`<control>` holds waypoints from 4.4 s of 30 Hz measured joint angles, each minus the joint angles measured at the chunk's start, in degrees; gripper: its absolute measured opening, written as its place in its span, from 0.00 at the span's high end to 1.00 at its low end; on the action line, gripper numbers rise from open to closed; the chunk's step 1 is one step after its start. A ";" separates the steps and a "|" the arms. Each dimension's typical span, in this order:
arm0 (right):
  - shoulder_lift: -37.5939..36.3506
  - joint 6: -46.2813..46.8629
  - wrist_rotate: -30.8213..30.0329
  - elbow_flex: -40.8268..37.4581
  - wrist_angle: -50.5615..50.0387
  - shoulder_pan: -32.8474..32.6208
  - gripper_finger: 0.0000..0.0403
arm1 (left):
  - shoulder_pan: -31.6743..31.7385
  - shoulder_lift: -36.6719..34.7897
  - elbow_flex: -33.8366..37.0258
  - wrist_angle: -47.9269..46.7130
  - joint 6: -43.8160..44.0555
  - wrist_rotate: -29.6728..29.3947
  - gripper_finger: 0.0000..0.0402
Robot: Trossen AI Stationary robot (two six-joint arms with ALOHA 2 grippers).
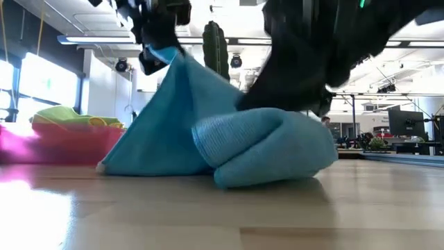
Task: Fold microfiber towels
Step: Fold the blue towel
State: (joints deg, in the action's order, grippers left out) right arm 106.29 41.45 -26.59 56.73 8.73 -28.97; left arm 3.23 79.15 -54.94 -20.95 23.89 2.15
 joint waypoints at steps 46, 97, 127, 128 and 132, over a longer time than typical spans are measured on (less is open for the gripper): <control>4.73 -29.22 -17.70 -1.38 -3.75 -4.81 0.67 | -2.48 -0.19 0.00 -18.37 -4.13 -1.95 1.00; 26.99 5.77 -28.48 38.08 -61.85 -6.63 0.38 | -2.50 -0.19 0.00 -18.27 -6.11 -1.31 1.00; 28.94 24.25 -18.73 46.29 -98.73 -5.90 0.80 | -2.52 -0.21 -0.02 -18.95 -6.56 -1.23 1.00; 28.31 23.78 -17.95 46.29 -98.72 -5.90 0.83 | -2.50 -0.21 -0.02 -18.95 -6.54 -0.76 1.00; 24.76 23.02 -17.44 46.29 -98.77 -6.23 0.98 | -2.56 -0.21 0.00 -18.92 -6.05 2.50 1.00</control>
State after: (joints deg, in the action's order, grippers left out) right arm 131.05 64.47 -44.03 103.02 -90.04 -35.20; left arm 0.67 78.94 -54.94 -39.88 17.85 4.65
